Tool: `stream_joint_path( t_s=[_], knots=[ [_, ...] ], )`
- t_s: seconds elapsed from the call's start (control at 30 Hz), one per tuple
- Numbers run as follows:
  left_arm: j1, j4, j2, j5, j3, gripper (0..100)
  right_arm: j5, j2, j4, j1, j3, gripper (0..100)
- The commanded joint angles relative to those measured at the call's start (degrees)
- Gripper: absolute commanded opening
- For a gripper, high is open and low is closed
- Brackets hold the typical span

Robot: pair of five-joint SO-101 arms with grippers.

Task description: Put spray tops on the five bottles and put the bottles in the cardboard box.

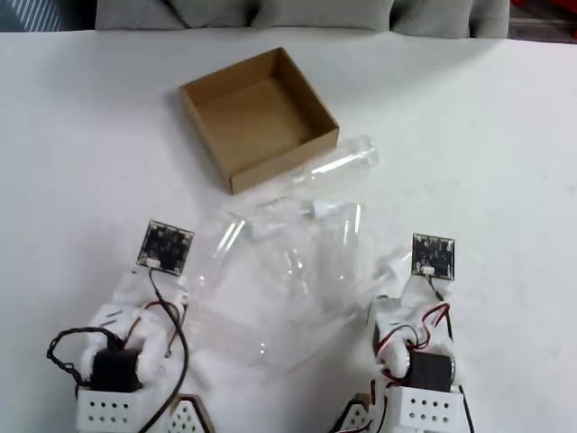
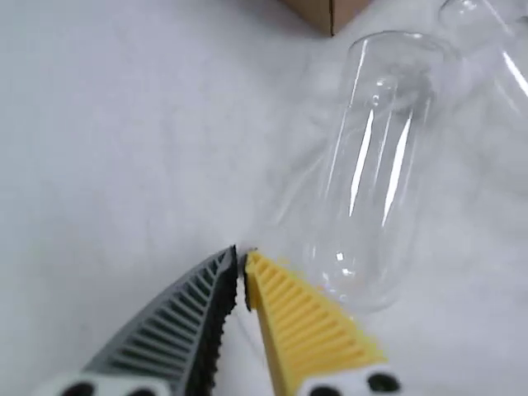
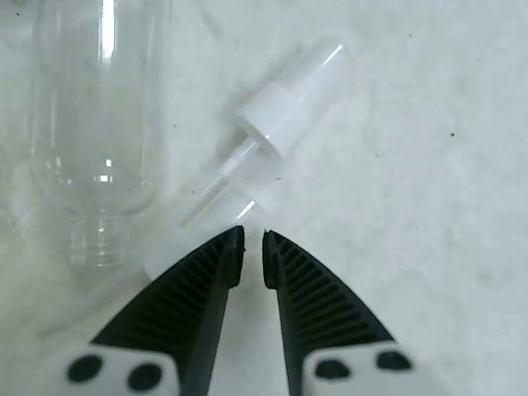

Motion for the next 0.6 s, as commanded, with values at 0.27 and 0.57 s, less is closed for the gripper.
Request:
stream_joint_path(
  t_s=[0.27,0.57],
  knots=[
    [1.3,4.7,-0.3,-0.4,-14.9,18,-0.1,0.3,-0.3,0.2,0.4,1.5],
    [4.9,7.8,6.9,-0.5,-23.1,18,-0.1,0.3,-0.3,0.2,0.4,1.5]
  ],
)
